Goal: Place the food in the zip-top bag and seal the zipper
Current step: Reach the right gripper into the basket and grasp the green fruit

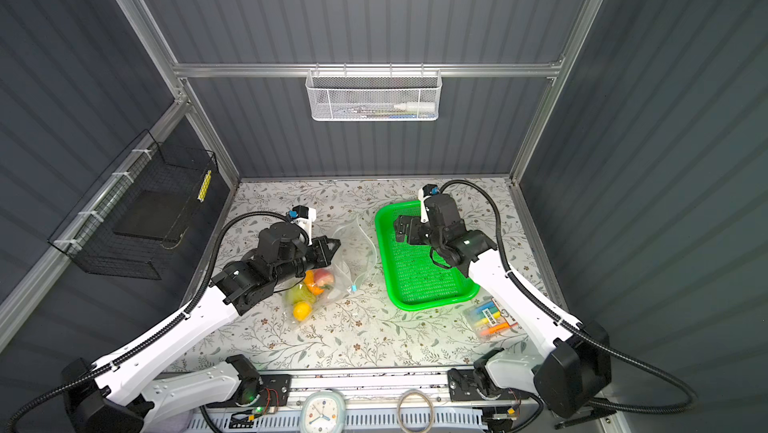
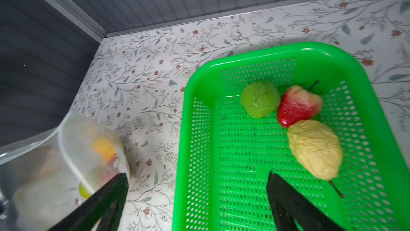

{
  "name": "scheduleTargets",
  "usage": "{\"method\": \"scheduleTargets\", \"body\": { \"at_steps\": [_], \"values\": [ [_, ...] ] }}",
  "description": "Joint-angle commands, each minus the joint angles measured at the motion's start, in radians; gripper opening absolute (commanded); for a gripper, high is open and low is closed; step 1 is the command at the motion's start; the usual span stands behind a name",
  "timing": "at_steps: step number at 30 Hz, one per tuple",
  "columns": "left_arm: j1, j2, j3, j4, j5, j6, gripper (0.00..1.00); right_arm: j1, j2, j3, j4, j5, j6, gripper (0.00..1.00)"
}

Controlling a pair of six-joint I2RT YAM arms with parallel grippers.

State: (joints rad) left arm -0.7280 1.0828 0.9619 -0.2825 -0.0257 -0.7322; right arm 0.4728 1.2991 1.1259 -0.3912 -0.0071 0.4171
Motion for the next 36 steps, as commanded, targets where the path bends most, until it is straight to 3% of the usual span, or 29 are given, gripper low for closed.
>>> {"method": "scheduleTargets", "body": {
  "at_steps": [1, 17, 36],
  "values": [
    [-0.007, 0.006, -0.013, 0.036, 0.031, -0.027, 0.00, -0.032, 0.073, 0.056, -0.068, 0.042, -0.069, 0.99],
    [-0.006, -0.001, -0.028, 0.045, 0.047, -0.047, 0.00, -0.089, 0.551, 0.366, -0.197, 0.066, -0.226, 0.96],
    [-0.007, 0.014, -0.020, 0.055, 0.050, -0.058, 0.00, -0.114, 0.862, 0.595, -0.242, 0.017, -0.192, 0.93]
  ]
}}
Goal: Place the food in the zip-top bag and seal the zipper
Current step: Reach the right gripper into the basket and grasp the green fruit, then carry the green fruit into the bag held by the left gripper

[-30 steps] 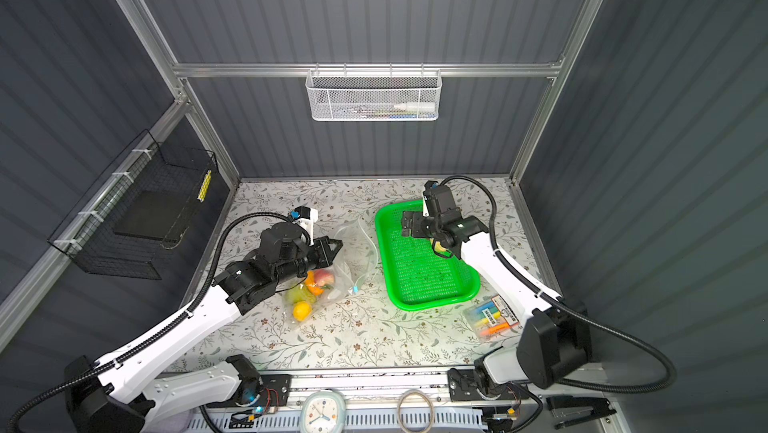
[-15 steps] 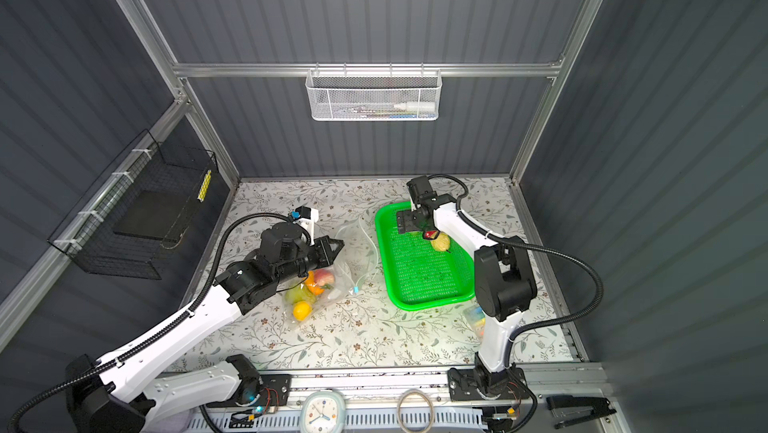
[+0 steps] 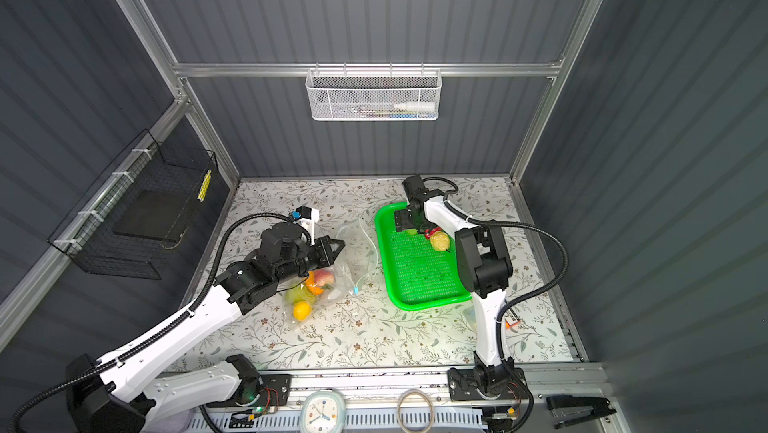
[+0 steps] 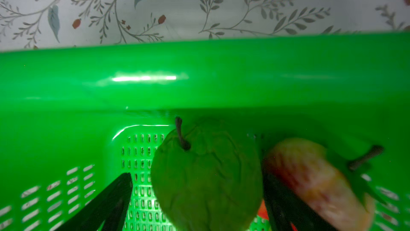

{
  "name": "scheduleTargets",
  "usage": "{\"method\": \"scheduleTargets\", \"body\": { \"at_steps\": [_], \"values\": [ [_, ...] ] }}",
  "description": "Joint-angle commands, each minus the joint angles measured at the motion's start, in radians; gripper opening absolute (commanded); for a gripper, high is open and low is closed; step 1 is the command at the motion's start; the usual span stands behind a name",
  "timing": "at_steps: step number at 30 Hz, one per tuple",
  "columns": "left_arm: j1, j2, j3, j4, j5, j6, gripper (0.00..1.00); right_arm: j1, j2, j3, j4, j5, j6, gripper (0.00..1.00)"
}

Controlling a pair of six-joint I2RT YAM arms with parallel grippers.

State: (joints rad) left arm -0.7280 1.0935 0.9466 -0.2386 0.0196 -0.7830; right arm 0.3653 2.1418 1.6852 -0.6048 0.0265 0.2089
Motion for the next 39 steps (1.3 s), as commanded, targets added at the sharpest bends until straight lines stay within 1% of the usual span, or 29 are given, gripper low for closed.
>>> {"method": "scheduleTargets", "body": {
  "at_steps": [1, 8, 13, 16, 18, 21, 24, 29, 32, 39],
  "values": [
    [-0.007, 0.003, -0.004, 0.009, 0.002, -0.007, 0.00, -0.006, 0.028, 0.041, -0.034, -0.019, 0.017, 0.93],
    [-0.007, 0.005, 0.004, 0.005, -0.006, -0.005, 0.00, -0.014, 0.042, 0.038, -0.033, -0.015, 0.026, 0.91],
    [-0.007, 0.009, 0.011, 0.001, -0.006, -0.004, 0.00, -0.026, 0.039, 0.034, -0.027, -0.034, 0.033, 0.79],
    [-0.006, 0.012, 0.017, -0.003, -0.006, -0.001, 0.00, -0.032, 0.032, 0.030, -0.023, -0.052, 0.037, 0.68],
    [-0.007, 0.012, 0.018, -0.007, -0.007, -0.001, 0.00, -0.036, 0.022, 0.026, -0.020, -0.062, 0.039, 0.63],
    [-0.007, 0.013, 0.018, -0.008, -0.008, 0.001, 0.00, -0.036, -0.016, 0.004, -0.012, -0.078, 0.039, 0.61],
    [-0.007, 0.016, 0.023, -0.011, -0.005, 0.003, 0.00, -0.035, -0.087, -0.046, -0.001, -0.090, 0.043, 0.61],
    [-0.007, 0.026, 0.026, -0.025, 0.007, 0.020, 0.00, -0.035, -0.274, -0.188, 0.046, -0.109, 0.058, 0.60],
    [-0.006, 0.028, 0.022, -0.026, 0.011, 0.021, 0.00, -0.034, -0.394, -0.270, 0.070, -0.144, 0.074, 0.59],
    [-0.006, 0.038, 0.012, -0.012, 0.027, 0.023, 0.00, -0.023, -0.664, -0.445, 0.138, -0.277, 0.148, 0.57]
  ]
}}
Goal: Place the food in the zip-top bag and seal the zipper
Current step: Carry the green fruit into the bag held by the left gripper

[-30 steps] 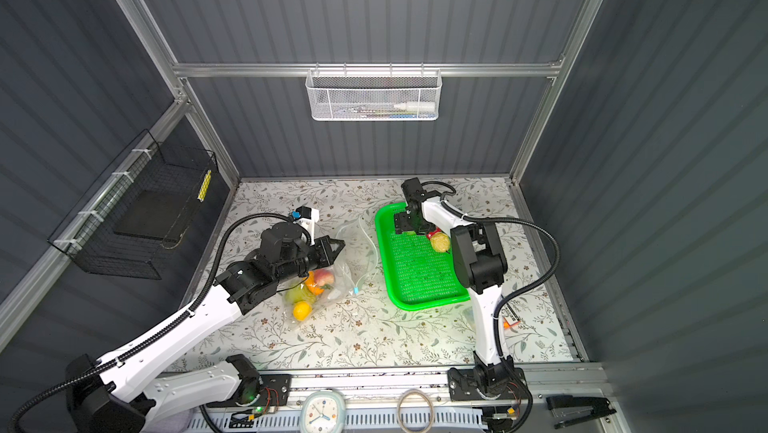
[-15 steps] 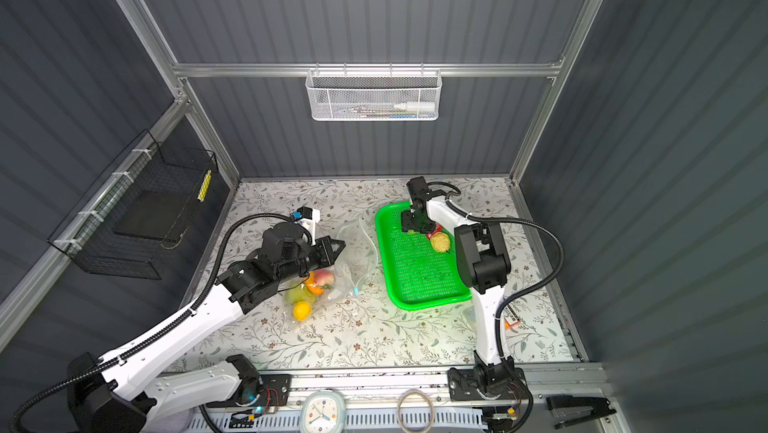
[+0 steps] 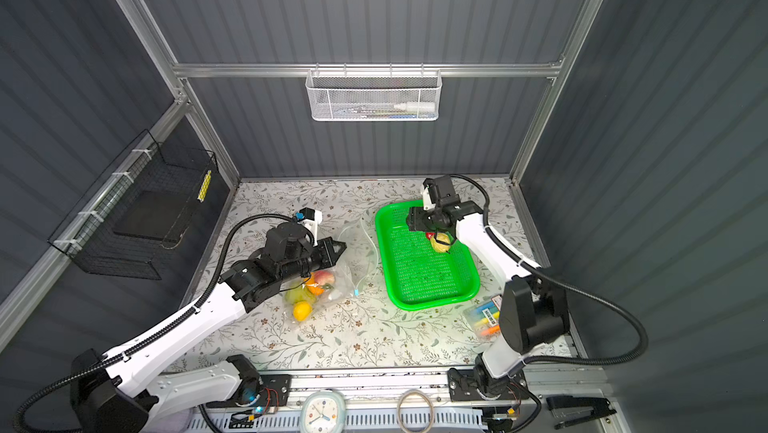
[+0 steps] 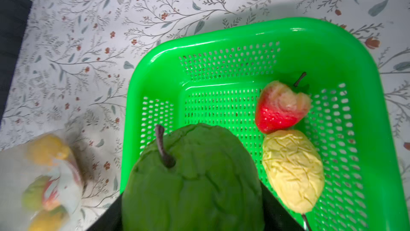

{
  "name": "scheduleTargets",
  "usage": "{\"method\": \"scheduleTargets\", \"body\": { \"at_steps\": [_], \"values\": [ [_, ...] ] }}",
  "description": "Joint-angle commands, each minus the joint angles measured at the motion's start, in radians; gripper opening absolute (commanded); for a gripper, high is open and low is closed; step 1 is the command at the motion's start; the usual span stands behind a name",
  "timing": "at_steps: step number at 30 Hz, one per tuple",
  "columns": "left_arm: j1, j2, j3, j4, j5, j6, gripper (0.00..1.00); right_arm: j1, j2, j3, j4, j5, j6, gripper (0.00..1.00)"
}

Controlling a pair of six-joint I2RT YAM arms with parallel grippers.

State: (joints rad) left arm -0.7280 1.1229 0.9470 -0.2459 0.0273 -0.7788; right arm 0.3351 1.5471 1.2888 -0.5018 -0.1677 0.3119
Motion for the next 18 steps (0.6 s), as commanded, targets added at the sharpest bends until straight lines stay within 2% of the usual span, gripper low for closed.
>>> {"method": "scheduleTargets", "body": {
  "at_steps": [1, 9, 12, 18],
  "values": [
    [-0.006, 0.010, 0.010, -0.001, 0.023, 0.017, 0.00, 0.011, -0.106, -0.071, 0.051, -0.108, 0.058, 0.57],
    [-0.007, 0.021, 0.010, 0.008, 0.037, 0.013, 0.00, 0.082, -0.292, -0.198, 0.186, -0.302, 0.119, 0.55],
    [-0.007, 0.019, 0.008, 0.008, 0.038, 0.010, 0.00, 0.131, -0.307, -0.199, 0.211, -0.345, 0.124, 0.55],
    [-0.007, 0.016, 0.003, 0.008, 0.039, -0.001, 0.00, 0.250, -0.277, -0.169, 0.242, -0.361, 0.102, 0.55]
  ]
}}
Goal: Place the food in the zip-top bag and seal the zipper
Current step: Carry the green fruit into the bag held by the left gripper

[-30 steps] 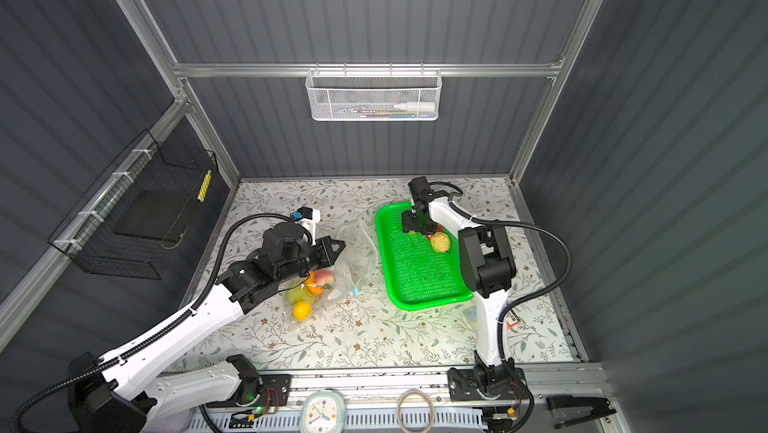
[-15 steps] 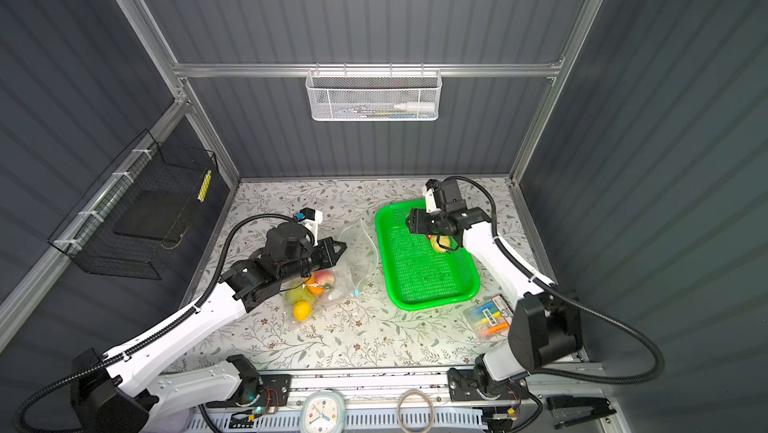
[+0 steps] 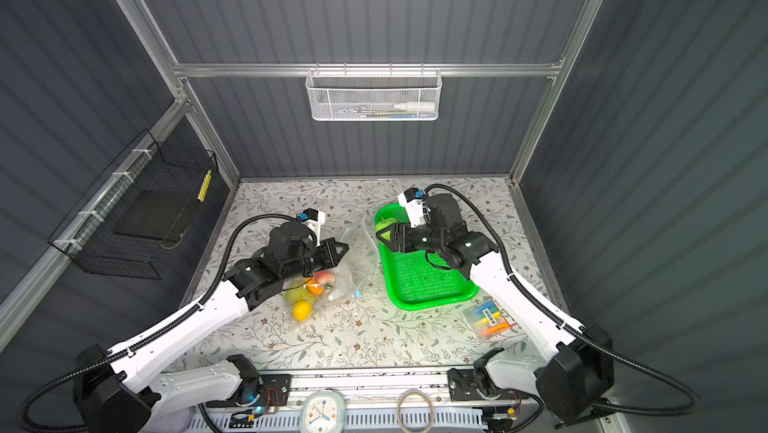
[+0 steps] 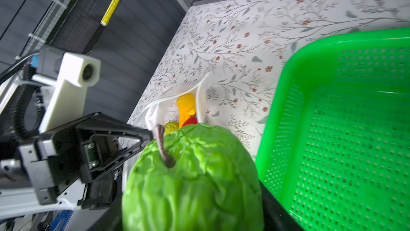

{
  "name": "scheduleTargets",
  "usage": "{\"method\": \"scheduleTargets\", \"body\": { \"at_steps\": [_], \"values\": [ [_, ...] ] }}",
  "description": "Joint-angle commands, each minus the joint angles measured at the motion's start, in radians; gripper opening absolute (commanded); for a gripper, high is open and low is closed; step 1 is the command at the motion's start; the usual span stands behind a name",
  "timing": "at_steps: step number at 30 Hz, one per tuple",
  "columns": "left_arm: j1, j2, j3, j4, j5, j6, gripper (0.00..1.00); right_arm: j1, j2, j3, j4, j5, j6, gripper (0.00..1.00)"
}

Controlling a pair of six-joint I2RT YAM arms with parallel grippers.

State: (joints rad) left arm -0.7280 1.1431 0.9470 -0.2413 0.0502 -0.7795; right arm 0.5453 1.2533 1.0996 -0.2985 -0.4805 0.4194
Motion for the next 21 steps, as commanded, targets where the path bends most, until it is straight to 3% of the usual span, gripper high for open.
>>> {"method": "scheduleTargets", "body": {
  "at_steps": [1, 11, 21],
  "values": [
    [-0.007, -0.004, 0.004, 0.004, 0.017, -0.002, 0.00, 0.052, 0.027, 0.026, 0.040, -0.050, -0.012, 0.55],
    [-0.007, -0.023, -0.002, -0.006, 0.011, -0.002, 0.00, 0.121, 0.152, 0.064, -0.003, -0.014, -0.041, 0.54],
    [-0.007, -0.012, 0.000, -0.001, 0.021, -0.001, 0.00, 0.192, 0.260, 0.162, -0.212, 0.247, -0.155, 0.53]
  ]
}}
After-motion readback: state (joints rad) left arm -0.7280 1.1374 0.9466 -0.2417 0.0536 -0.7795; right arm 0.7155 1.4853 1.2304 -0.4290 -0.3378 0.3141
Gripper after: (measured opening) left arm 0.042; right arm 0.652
